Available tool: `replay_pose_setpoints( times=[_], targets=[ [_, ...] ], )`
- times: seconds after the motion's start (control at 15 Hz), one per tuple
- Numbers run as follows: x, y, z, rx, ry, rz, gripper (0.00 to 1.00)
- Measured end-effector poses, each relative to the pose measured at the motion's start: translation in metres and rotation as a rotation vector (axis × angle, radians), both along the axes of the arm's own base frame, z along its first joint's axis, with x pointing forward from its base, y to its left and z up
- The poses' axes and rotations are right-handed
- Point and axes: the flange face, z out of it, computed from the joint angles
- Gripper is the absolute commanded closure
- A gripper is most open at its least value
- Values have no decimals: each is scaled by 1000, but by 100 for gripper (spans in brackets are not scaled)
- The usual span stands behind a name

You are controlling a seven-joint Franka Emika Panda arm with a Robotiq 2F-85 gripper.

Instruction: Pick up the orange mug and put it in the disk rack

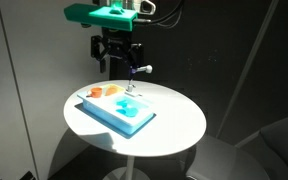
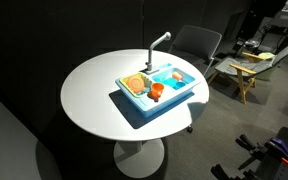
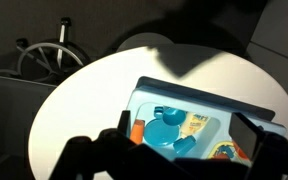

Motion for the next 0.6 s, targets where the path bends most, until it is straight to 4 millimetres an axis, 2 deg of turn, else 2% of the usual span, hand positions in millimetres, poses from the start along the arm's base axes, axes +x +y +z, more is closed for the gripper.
replay_pose_setpoints(
  times=[0.6],
  targets=[
    [47,39,-22,-12,-126,-23,0]
  ],
)
